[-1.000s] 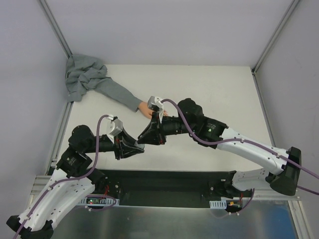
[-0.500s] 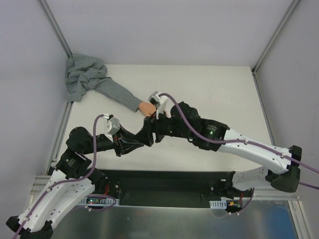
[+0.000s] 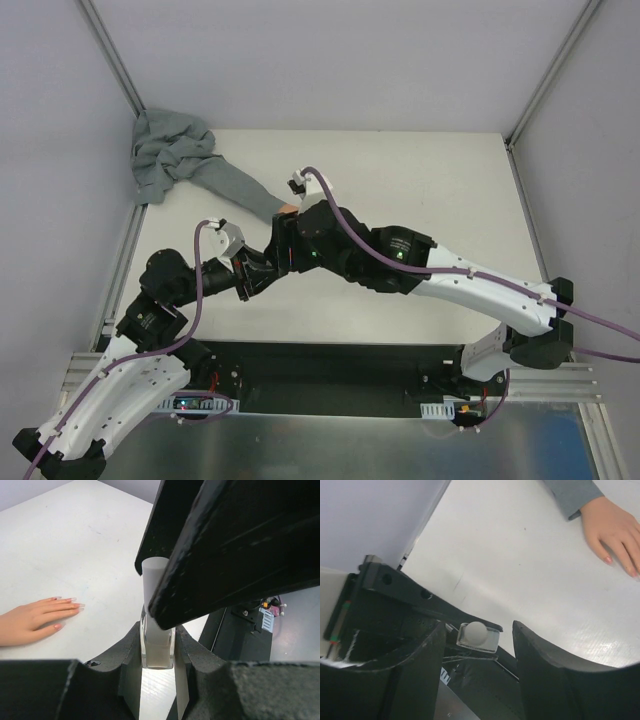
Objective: Paint the nails
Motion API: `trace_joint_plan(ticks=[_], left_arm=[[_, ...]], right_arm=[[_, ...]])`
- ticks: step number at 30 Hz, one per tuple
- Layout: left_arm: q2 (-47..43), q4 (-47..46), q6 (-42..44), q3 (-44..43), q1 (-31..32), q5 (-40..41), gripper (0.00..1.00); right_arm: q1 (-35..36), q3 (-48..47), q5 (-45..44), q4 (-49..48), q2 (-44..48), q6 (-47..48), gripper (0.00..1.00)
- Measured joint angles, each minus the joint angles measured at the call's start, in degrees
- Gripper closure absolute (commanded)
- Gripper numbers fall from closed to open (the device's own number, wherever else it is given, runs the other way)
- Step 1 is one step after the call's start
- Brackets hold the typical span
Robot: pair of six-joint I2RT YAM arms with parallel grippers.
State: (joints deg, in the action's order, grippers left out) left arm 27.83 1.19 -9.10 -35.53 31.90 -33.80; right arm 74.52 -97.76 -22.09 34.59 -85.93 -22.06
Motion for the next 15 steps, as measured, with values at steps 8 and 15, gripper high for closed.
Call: trace_joint_plan(ticks=[8, 15], left_arm=[[-0.4, 1.2, 0.2, 0.1, 0.0, 0.9, 1.0], [-0.9, 2.8, 0.2, 0.1, -0.1, -4.7, 1.0]], right_arm=[[0.0, -0.4, -0.4, 1.6, -2.3, 0.0, 0.95], [-1.9, 7.1, 10.7, -5.7, 2.2, 11.2, 1.0]])
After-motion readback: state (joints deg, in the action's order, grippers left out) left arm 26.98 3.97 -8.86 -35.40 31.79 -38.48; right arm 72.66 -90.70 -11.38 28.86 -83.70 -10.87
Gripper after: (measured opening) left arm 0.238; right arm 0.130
